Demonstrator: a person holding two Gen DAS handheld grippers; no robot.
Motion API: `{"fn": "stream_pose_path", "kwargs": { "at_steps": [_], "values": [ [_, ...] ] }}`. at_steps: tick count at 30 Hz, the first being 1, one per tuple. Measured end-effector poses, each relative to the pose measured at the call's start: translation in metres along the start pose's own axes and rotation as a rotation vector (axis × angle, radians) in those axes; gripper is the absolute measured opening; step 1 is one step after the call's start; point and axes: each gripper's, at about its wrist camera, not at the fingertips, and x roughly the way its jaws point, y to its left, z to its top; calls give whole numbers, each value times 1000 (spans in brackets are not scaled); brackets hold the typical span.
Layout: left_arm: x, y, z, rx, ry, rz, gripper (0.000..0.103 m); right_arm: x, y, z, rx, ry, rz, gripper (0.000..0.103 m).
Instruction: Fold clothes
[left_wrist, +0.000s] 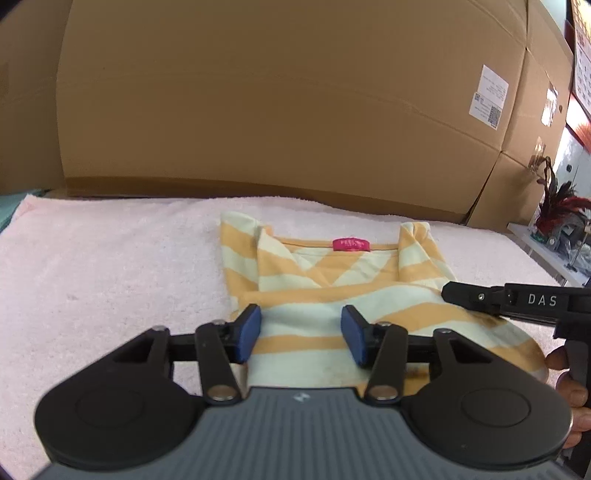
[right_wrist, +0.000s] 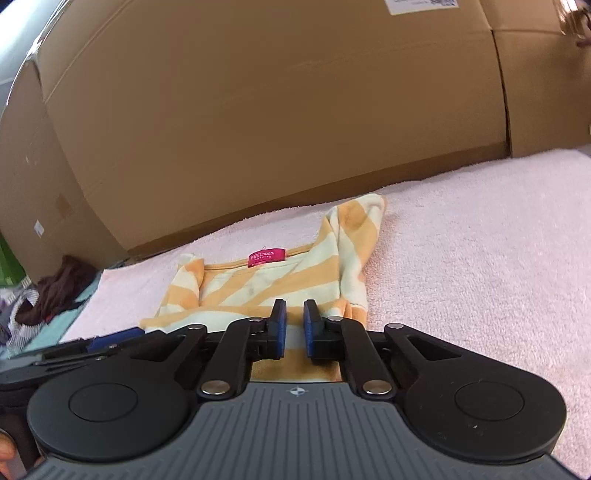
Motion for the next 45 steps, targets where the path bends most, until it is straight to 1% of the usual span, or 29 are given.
{"fn": "stream_pose_path", "kwargs": {
  "at_steps": [2,3,4,5,6,8,9,10,11,12,13,14,16,17,19,20,23,24,25,26,27,29,31,34,37,41,42,43,45],
  "values": [
    [0,4,0,-27,0,-6,56,1,-20,-1,150,7,71,0],
    [-1,3,-1,-23,-1,3,59,1,-31,-1,239,12,111,0],
    [0,2,-1,-27,9,22,72,-1,-41,-2,329,12,138,0],
    [1,5,-1,-50,20,26,76,-8,-45,-4,394,-4,144,0],
    [2,10,0,-82,24,9,76,-20,-42,-4,403,-34,146,4],
    [2,20,0,-140,27,-21,76,-43,-25,-8,324,-73,196,5],
    [1,21,0,-149,22,-24,75,-51,-15,-12,302,-65,238,6],
    [0,20,-1,-147,17,-21,74,-56,-7,-17,288,-46,277,10],
    [-2,19,-1,-141,11,-16,74,-56,-1,-23,269,-20,277,9],
    [-3,18,-2,-130,6,-10,73,-55,3,-29,247,8,251,9],
    [-5,15,-2,-121,-2,-2,73,-54,-1,-34,255,18,226,5],
    [-7,13,-2,-116,-12,9,73,-53,-12,-39,289,13,201,0],
    [-11,12,-3,-116,-41,30,73,-48,-39,-45,464,38,263,0],
    [-16,13,-5,-122,-65,44,73,-50,-44,-43,505,44,264,0],
    [-27,12,-8,-121,-136,67,73,-59,-41,-36,486,24,228,0],
    [-31,8,-9,-100,-164,64,74,-61,-35,-30,454,5,222,8],
    [-36,-7,-11,0,-188,31,74,-57,-20,-14,403,-22,239,12],
    [-36,-13,-11,38,-182,1,74,-47,-18,-10,398,-3,236,16],
    [-35,-17,-11,73,-169,-40,75,-37,-16,-7,384,18,236,16],
    [-33,-19,-10,98,-153,-74,75,-27,-14,-5,371,40,236,15],
    [-30,-20,-10,105,-131,-88,74,-18,-15,-4,356,51,222,11],
    [-23,-18,-8,92,-81,-93,75,-6,-21,-5,338,48,184,0],
    [-16,-16,-6,78,-31,-98,75,-8,-32,-7,354,17,166,0],
    [-13,-10,-7,39,-9,-111,76,-11,-37,-11,356,-18,138,0],
    [-13,-7,-8,24,-8,-99,76,-17,-35,-13,340,-42,112,0],
    [-16,-7,-9,18,-8,-70,76,-21,-43,-17,424,-43,135,0],
    [-16,-9,-9,28,-6,-57,77,-25,-38,-15,394,-58,123,0],
    [-16,-11,-9,38,-4,-45,79,-27,-29,-13,346,-71,129,6],
    [-15,-12,-9,31,15,-14,87,-26,-13,-10,259,-66,181,10]
  ]
}}
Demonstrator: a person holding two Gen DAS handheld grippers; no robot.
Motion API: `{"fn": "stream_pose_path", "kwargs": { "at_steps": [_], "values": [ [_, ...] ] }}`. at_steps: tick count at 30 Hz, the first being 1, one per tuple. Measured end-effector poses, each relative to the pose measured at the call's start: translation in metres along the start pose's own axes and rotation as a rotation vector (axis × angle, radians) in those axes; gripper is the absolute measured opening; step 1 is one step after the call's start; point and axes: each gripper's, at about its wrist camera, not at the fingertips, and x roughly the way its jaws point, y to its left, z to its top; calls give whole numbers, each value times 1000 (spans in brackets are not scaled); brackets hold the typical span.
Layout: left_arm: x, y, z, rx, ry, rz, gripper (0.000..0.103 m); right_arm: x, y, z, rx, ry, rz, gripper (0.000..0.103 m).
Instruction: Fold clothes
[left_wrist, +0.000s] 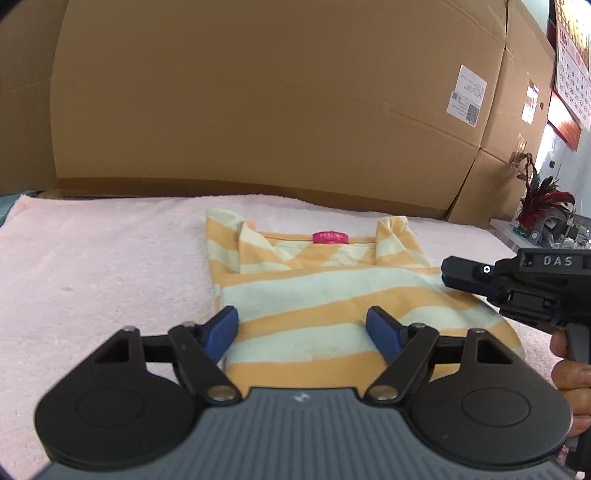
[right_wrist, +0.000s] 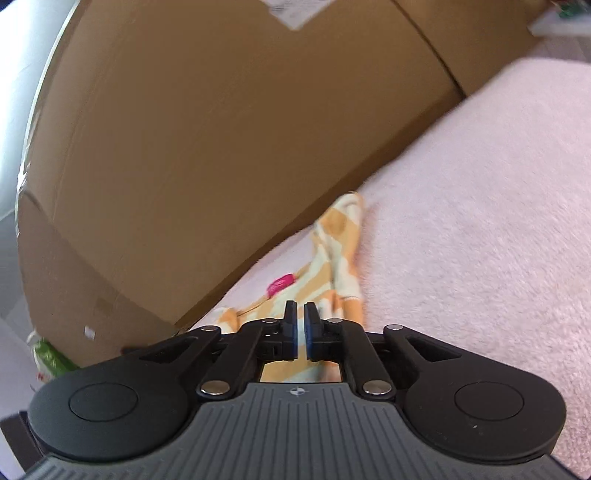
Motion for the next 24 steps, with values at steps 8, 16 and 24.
{"fn": "stream_pose_path", "kwargs": {
  "at_steps": [8,16,24],
  "values": [
    [-13,7,-4,-41,-65,-8,74,6,-44,-2,258,35,46,0],
    [-6,-25,15,45,-155,-30,65,-1,-41,-6,230,-17,75,17],
    [22,-32,10,101,-16,82,73,6,-27,-6,111,-8,24,17]
  ]
}}
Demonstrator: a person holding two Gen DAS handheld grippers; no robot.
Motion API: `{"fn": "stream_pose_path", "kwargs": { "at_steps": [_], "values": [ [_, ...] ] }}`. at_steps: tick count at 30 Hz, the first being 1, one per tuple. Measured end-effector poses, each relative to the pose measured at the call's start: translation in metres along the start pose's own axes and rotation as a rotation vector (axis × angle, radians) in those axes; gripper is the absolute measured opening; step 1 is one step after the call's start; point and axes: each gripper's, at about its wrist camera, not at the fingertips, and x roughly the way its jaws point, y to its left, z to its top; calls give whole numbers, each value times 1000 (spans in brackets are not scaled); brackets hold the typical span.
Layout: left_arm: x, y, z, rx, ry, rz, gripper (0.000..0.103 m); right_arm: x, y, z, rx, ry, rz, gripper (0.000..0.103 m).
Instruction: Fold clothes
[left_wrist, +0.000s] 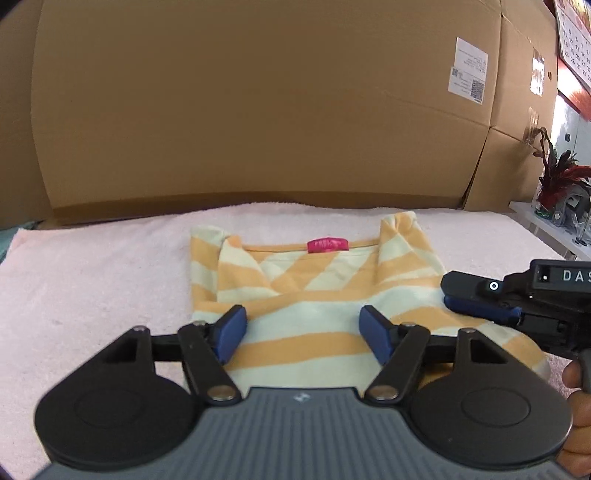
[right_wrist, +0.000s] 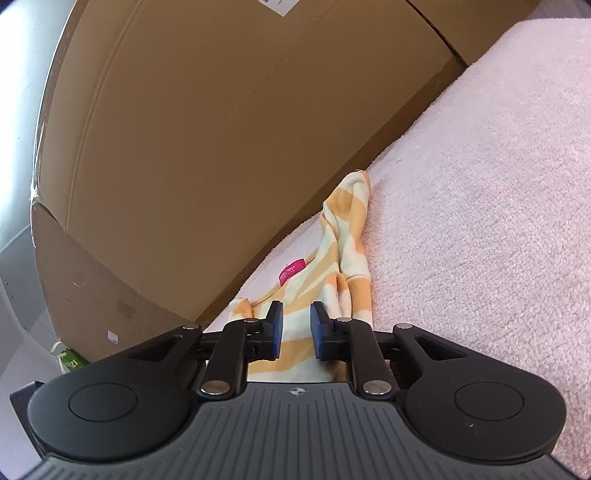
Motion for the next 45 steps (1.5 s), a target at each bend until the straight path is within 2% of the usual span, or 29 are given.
{"fn": "stream_pose_path", "kwargs": {
  "at_steps": [4,6,10,15,23,27,29,30,32,34,37,40,42,45],
  "values": [
    [0,13,-2,-58,5,-32,73,0,-3,-1,12,-7,1,16],
    [-1,13,-3,-50,8,-29,73,1,-6,0,27,-8,4,15],
    [-1,9,-2,-40,13,-9,74,4,-8,1,46,0,-29,0],
    [-5,10,-4,-48,23,9,75,6,-18,2,113,21,-5,0],
    [-16,19,-9,-96,18,23,78,-4,2,-6,-9,-2,-83,0],
    [-26,37,-13,-151,3,-35,83,-10,2,-5,-11,17,-86,0],
    [-30,48,-12,-148,-2,-48,85,-11,6,2,-35,43,-105,0],
    [-32,54,-9,-131,-13,-30,85,-14,8,7,-59,47,-123,1],
    [-34,65,-2,-101,-30,10,84,-22,11,18,-120,36,-186,18],
    [-26,79,12,-103,-26,16,85,-25,4,33,-158,20,-258,19],
    [0,96,35,-105,5,-10,88,-19,-11,58,-145,72,-213,19],
    [33,96,47,-20,25,5,88,3,-13,75,-185,117,-205,19],
    [52,98,49,-3,41,-29,88,21,-13,82,-214,142,-213,29],
    [76,106,51,-32,81,-60,91,43,-15,88,-230,187,-200,44]
  ]
}}
